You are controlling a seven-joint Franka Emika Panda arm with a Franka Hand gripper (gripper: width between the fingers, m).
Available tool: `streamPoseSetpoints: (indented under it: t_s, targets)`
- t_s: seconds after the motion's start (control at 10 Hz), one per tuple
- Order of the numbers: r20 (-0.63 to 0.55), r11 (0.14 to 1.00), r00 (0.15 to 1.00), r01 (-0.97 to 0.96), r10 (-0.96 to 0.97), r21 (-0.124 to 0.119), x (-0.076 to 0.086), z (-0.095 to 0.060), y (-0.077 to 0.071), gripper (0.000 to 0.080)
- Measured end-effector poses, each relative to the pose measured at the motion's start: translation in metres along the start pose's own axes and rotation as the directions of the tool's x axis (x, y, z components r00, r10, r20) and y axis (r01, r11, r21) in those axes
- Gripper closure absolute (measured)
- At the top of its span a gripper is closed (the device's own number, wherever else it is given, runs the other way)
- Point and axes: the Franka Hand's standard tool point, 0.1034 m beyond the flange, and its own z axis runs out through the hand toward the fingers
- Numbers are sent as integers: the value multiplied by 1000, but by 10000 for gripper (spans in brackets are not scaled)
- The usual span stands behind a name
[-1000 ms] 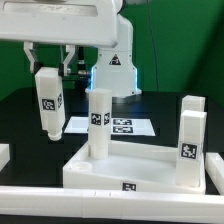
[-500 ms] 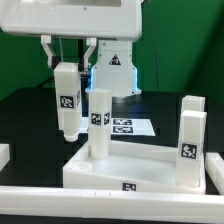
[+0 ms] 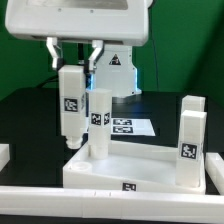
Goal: Assemble desk
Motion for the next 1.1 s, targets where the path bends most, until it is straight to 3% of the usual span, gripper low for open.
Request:
streamPoseSetpoints:
  t_s: [0.2, 0.5, 0.6, 1.1]
  targets:
    - [-25, 1000, 1000, 9, -9, 2, 5, 5, -16, 509]
    - [-23, 1000, 1000, 9, -10, -1, 4, 6, -11, 509]
    - [-40, 1000, 999, 22, -22, -15, 2, 9, -4, 509]
    - [-20, 999, 1000, 24, -24, -24, -7, 19, -2, 509]
